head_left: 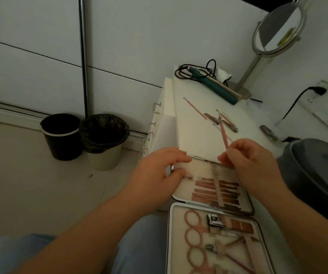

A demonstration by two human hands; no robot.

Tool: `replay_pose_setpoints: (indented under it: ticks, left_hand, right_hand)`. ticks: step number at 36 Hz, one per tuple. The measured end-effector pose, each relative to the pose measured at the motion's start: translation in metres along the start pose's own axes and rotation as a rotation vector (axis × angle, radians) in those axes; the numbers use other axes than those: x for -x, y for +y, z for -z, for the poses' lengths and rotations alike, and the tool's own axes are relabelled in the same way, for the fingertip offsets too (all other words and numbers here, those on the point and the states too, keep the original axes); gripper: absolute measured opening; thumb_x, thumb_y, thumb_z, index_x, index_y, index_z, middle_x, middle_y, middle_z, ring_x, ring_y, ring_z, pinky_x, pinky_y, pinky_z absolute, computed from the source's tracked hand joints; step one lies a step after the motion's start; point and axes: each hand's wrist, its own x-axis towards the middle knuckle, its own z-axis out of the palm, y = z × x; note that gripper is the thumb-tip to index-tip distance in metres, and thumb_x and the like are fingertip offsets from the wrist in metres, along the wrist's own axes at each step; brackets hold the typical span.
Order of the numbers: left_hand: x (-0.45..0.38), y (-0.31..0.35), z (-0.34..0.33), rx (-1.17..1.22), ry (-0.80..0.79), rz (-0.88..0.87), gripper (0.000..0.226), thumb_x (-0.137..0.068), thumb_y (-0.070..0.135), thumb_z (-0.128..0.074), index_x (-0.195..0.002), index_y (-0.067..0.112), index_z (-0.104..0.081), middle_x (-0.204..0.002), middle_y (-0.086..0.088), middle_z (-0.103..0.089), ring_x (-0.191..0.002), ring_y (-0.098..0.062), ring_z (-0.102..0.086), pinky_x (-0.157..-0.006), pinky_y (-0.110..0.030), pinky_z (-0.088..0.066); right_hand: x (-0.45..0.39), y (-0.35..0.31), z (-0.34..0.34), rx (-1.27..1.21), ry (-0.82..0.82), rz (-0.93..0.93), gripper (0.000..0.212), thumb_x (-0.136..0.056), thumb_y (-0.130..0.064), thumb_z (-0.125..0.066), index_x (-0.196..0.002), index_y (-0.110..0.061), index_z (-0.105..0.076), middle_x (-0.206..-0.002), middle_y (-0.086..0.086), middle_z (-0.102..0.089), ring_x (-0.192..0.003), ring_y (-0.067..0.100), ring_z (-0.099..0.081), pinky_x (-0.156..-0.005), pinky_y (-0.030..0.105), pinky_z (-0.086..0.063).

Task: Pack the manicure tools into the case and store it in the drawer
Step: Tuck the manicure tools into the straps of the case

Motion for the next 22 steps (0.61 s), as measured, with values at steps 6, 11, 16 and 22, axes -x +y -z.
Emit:
replay_pose_setpoints:
  ticks: [6,11,16,22]
  left_hand:
    - [-0.001,0.008,0.001,-0.016,0.105,0.207,0.032,-0.077,0.024,-0.064,-0.102,0.041,-0.052,-0.095,0.02,-0.052,-0.081,0.002,-0.053,-0.073,-0.017,-0.043]
    - [-0.004,0.012,-0.003,0.003,0.013,0.384,0.037,-0.079,0.028,-0.061,-0.115,0.032,-0.052,-0.087,0.004,-0.062,-0.08,-0.011,-0.06,-0.075,-0.037,-0.052]
    - [-0.003,0.009,-0.005,-0.057,0.021,0.368,0.037,-0.083,0.024,-0.056,-0.12,0.03,-0.053,-0.078,0.004,-0.062,-0.073,-0.005,-0.056,-0.062,-0.019,-0.043]
    - [-0.003,0.011,-0.003,-0.117,-0.022,0.335,0.04,-0.084,0.022,-0.053,-0.123,0.03,-0.054,-0.073,0.002,-0.058,-0.066,-0.006,-0.054,-0.057,-0.015,-0.039]
  right_hand:
    - [0.034,0.019,0.016,-0.027,-0.004,-0.028,0.013,-0.086,-0.022,-0.05,-0.074,-0.026,-0.055,-0.069,-0.016,-0.065,-0.059,-0.007,-0.06,-0.04,0.004,-0.04]
    - [0.043,0.028,0.027,0.053,-0.049,-0.053,0.015,-0.09,-0.024,-0.049,-0.076,-0.026,-0.054,-0.065,-0.008,-0.059,-0.06,-0.016,-0.055,-0.038,0.001,-0.036]
    - [0.05,0.035,0.035,0.135,-0.097,-0.07,0.018,-0.092,-0.025,-0.046,-0.075,-0.027,-0.053,-0.07,-0.009,-0.059,-0.063,-0.004,-0.056,-0.042,0.007,-0.036]
    - [0.058,0.039,0.043,0.171,-0.123,-0.092,0.022,-0.092,-0.025,-0.046,-0.071,-0.026,-0.054,-0.067,-0.004,-0.058,-0.061,0.01,-0.053,-0.05,0.02,-0.037]
